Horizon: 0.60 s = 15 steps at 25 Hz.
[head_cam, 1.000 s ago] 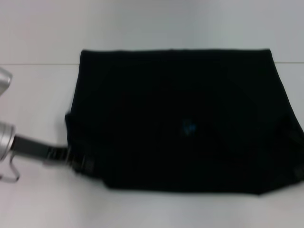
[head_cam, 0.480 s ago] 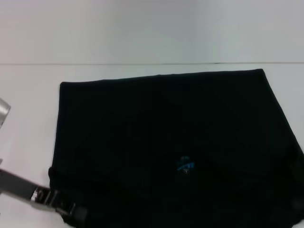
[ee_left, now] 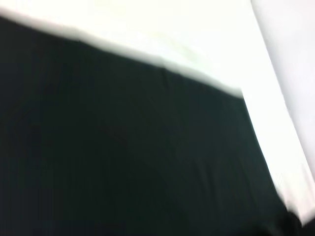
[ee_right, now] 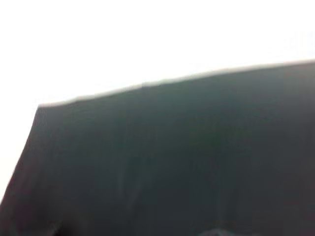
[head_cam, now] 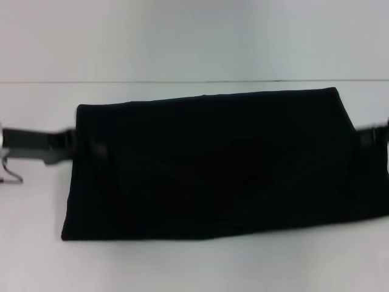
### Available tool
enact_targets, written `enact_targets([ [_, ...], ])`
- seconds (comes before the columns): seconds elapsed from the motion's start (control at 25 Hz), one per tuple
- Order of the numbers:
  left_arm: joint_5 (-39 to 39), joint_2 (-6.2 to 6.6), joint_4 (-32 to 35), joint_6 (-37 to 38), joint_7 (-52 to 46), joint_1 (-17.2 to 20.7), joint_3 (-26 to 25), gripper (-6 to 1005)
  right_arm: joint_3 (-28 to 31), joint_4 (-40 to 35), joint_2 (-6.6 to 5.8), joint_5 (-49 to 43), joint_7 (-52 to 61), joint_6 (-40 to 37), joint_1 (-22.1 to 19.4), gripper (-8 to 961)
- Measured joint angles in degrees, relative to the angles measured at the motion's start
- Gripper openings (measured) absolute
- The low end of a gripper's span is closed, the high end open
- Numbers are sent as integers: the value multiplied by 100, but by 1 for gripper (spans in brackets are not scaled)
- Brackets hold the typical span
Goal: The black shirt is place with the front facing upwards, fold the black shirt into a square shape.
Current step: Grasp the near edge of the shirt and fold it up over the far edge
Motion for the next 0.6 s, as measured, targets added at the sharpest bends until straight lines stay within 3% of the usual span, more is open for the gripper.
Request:
enact_targets([
  [0.12, -108, -63, -11, -600, 9, 7, -535, 77, -18, 110, 67, 553, 35, 1002, 3, 97],
  [0.2, -340, -128, -15, -941, 77, 51, -686, 78, -30, 150, 89, 661, 25, 1233, 7, 97],
  [0.6, -737, -400, -181, -2355, 357, -81, -623, 81, -96, 421, 418, 834, -85, 2929, 234, 98],
])
